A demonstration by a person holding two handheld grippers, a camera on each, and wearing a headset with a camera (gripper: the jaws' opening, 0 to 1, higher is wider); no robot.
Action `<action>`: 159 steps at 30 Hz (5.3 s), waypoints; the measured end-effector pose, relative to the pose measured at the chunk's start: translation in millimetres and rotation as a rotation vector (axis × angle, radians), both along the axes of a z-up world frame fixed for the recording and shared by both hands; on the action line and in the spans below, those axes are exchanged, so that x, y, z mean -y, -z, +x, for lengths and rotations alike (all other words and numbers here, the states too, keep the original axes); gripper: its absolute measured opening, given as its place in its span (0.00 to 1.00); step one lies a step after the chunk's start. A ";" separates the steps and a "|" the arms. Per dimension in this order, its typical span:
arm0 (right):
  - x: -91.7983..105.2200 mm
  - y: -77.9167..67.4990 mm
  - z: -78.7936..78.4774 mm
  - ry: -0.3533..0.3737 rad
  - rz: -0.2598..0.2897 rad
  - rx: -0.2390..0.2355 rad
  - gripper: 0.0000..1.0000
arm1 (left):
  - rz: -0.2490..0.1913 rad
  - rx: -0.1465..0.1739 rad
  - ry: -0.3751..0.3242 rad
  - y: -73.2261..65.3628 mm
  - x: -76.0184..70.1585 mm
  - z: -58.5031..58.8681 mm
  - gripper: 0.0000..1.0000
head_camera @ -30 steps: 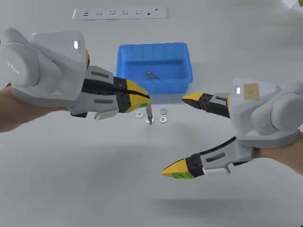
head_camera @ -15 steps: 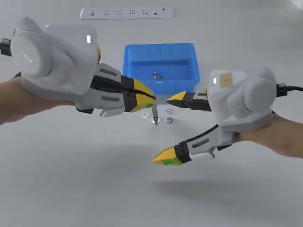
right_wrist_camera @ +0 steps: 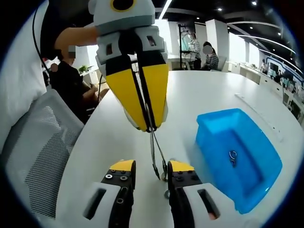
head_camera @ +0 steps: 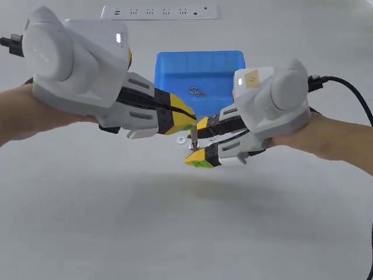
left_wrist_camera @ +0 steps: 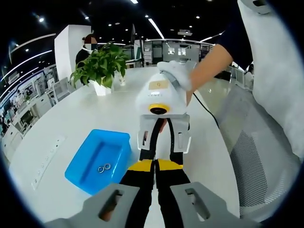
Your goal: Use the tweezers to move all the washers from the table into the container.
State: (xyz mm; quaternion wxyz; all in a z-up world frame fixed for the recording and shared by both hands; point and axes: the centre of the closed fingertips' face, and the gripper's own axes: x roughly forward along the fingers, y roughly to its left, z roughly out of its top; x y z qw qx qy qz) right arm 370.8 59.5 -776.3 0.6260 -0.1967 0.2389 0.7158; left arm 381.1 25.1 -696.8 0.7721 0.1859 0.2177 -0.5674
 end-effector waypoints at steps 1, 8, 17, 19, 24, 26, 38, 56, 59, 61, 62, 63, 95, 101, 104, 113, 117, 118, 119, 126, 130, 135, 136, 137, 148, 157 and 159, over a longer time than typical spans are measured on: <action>0.1 1.1 0.5 -0.005 -0.005 0.007 0.26 | 0.002 0.002 0.002 -0.1 0.4 -0.5 0.04; 0.7 1.5 5.6 -0.004 -0.012 0.009 0.19 | 0.011 0.005 0.006 -0.2 3.6 -1.6 0.04; 0.5 2.2 7.5 -0.017 -0.018 0.048 0.11 | 0.012 0.003 0.000 1.1 2.7 -0.2 0.04; 0.8 2.3 8.2 -0.019 -0.024 0.054 0.11 | 0.013 0.008 -0.006 2.1 3.9 -0.1 0.05; 2.1 1.9 6.5 -0.037 -0.028 0.089 0.10 | 0.004 0.004 -0.015 4.1 4.6 -1.8 0.05; 1.8 1.7 6.7 -0.031 -0.024 0.093 0.10 | 0.016 0.001 -0.029 7.3 1.7 -1.0 0.06; 3.3 -4.7 1.1 0.000 -0.011 0.073 0.09 | -0.013 0.030 -0.080 -1.4 -8.4 -2.5 0.22; 12.7 -59.0 1.3 -0.032 0.008 0.132 0.09 | -0.034 0.112 -0.213 -15.7 -39.3 -10.7 0.65; 15.3 -68.8 6.9 -0.038 0.010 0.146 0.09 | -0.043 0.106 -0.237 -14.1 -42.9 -12.6 0.69; 17.4 -76.7 12.7 -0.032 0.014 0.152 0.09 | -0.039 0.105 -0.242 -13.1 -43.8 -13.5 0.70; 18.3 -82.5 16.3 -0.027 0.020 0.155 0.09 | -0.039 0.109 -0.245 -12.7 -44.4 -14.7 0.71; 18.7 -86.4 18.4 -0.024 0.024 0.157 0.09 | -0.041 0.134 -0.252 -14.4 -45.2 -13.0 0.72; -2.2 -45.0 143.4 0.171 0.002 0.198 0.09 | -0.073 0.072 -0.416 -4.3 -84.3 -31.1 0.99; -3.8 -20.2 145.6 0.183 -0.037 0.178 0.09 | -0.071 0.053 -0.451 3.4 -92.0 -32.5 0.99; -6.0 -14.6 141.6 0.178 -0.048 0.176 0.09 | -0.071 0.042 -0.458 5.7 -92.4 -33.3 0.99; -7.4 -9.3 135.3 0.168 -0.064 0.169 0.10 | -0.093 0.048 -0.495 2.1 -98.4 -25.9 0.99; -7.7 -10.3 135.3 0.177 -0.061 0.154 0.10 | -0.099 0.053 -0.508 -0.8 -102.0 -24.4 0.99; -7.9 -10.3 135.0 0.177 -0.059 0.146 0.10 | -0.096 0.053 -0.508 -0.5 -102.9 -24.7 0.99; -7.7 -10.4 135.4 0.178 -0.062 0.149 0.10 | -0.094 0.053 -0.506 -0.1 -103.8 -25.0 0.99; -8.6 -15.4 132.5 0.163 -0.068 0.164 0.08 | -0.098 0.051 -0.518 0.1 -109.2 -24.3 0.99; -8.9 -18.3 131.7 0.160 -0.073 0.173 0.08 | -0.097 0.066 -0.519 -4.2 -107.8 -19.3 0.99; -9.3 -25.2 131.6 0.155 -0.069 0.184 0.08 | -0.130 0.084 -0.531 -16.1 -104.3 -3.2 0.99; -9.7 -27.6 131.3 0.155 -0.064 0.186 0.08 | -0.136 0.088 -0.531 -19.0 -103.1 0.9 0.99; -10.0 -28.9 130.4 0.151 -0.063 0.188 0.08 | -0.161 0.079 -0.535 -24.3 -100.3 7.1 0.96; -10.8 -37.4 113.7 0.071 -0.070 0.226 0.08 | -0.263 0.077 -0.445 -44.0 -61.9 59.6 0.70; -17.2 -45.1 103.9 0.016 -0.064 0.256 0.08 | -0.333 0.104 -0.349 -61.4 -37.9 96.4 0.50; -18.7 -46.9 103.0 0.012 -0.057 0.256 0.08 | -0.316 0.109 -0.292 -61.2 -33.8 95.3 0.40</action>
